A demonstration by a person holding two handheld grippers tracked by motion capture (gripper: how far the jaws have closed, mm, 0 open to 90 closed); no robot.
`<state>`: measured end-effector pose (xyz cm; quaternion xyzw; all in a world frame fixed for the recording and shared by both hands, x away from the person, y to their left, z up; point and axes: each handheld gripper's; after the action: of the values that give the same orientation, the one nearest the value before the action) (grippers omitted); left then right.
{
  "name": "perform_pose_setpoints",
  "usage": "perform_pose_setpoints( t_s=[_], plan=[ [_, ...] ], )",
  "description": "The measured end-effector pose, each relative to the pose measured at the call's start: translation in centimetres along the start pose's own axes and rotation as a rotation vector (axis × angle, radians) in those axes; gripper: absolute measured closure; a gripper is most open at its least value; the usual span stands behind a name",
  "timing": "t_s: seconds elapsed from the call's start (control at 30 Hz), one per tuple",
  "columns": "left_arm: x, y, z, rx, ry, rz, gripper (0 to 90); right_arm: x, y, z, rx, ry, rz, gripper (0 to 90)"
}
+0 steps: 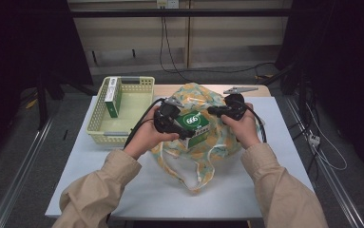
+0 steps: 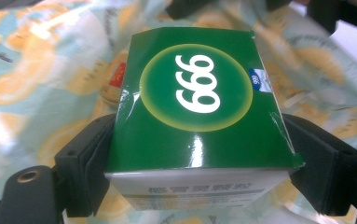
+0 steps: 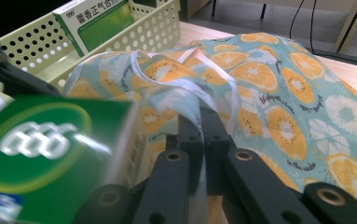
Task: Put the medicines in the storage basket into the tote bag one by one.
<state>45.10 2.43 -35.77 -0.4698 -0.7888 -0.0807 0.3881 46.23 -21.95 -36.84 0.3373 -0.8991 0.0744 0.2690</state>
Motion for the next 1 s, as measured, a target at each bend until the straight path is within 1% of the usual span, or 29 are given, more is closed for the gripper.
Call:
perform_pose_setpoints(
  t_s=[0.07,0.13,0.23,0.3,0.5,0.53,0.57,0.6,0.67,0.7,0.77,0.8,0.83,0.87,0.9,0.93,0.97,1.0],
  plan=[
    [-0.7,0.0,0.1,0.007,0.007,0.002,16.1,0.1,0.0,0.0,-0.001,-0.002,0.002,89.8],
    [-1.4,0.0,0.2,0.004,0.011,-0.003,16.0,0.1,-0.2,0.0,-0.001,-0.003,0.005,89.8],
    [-2.4,-0.1,0.1,0.020,0.007,0.007,16.0,0.2,-0.5,0.1,-0.007,-0.004,0.016,89.8],
    [-3.0,-0.2,0.0,0.023,-0.005,0.013,16.0,0.2,-0.8,0.2,-0.014,-0.005,0.022,89.8],
    [-5.0,-0.5,-0.5,0.008,0.001,0.010,16.0,0.1,-1.3,0.3,-0.022,-0.007,0.024,89.8],
    [-5.5,-0.5,-0.6,0.015,0.000,0.026,16.0,0.1,-1.3,0.3,-0.022,-0.005,0.024,89.8],
    [-5.7,-0.5,-0.7,0.021,-0.008,0.027,16.0,0.0,-1.4,0.3,-0.023,-0.005,0.024,89.8],
    [-6.1,-0.4,-0.8,0.016,-0.009,0.020,16.0,0.0,-1.4,0.3,-0.023,-0.005,0.023,89.8],
    [-6.9,-0.2,-0.9,0.023,-0.015,0.013,16.0,0.0,-1.5,0.3,-0.025,-0.002,0.022,89.8],
    [-7.2,0.0,-0.9,0.032,-0.014,0.011,15.9,0.0,-1.6,0.3,-0.027,-0.002,0.021,89.8],
    [-7.6,0.6,-1.0,0.068,-0.040,0.013,15.9,0.0,-1.6,0.4,-0.027,-0.004,0.017,89.8],
    [-7.8,0.8,-1.0,0.075,-0.047,0.004,15.9,0.0,-1.6,0.4,-0.028,-0.004,0.015,89.8],
    [-7.8,1.1,-1.1,0.089,-0.048,-0.005,15.9,0.0,-1.6,0.4,-0.027,-0.005,0.013,89.8],
    [-7.9,1.2,-1.2,0.093,-0.058,-0.025,15.9,0.0,-1.6,0.4,-0.028,-0.005,0.010,89.8],
    [-7.9,1.4,-1.3,0.093,-0.062,-0.061,15.8,0.0,-1.6,0.4,-0.027,-0.006,0.009,89.8],
    [-7.9,1.7,-1.4,0.095,-0.061,-0.043,15.8,0.0,-1.6,0.4,-0.027,-0.007,0.007,89.8],
    [-7.9,2.0,-1.4,0.101,-0.066,-0.049,15.8,0.0,-1.6,0.4,-0.027,-0.006,0.006,89.8],
    [-7.9,2.3,-1.5,0.106,-0.067,-0.065,15.9,0.0,-1.5,0.4,-0.025,-0.006,0.005,89.8]
  ],
)
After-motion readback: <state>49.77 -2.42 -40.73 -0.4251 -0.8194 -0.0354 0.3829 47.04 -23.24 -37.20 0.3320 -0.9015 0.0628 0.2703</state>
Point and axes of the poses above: each handheld gripper's, and its own axes: x roughly backward along the jaws, z roughly out of its underside, y roughly to its left, and after that the axes turned 10 degrees about x, right-handed
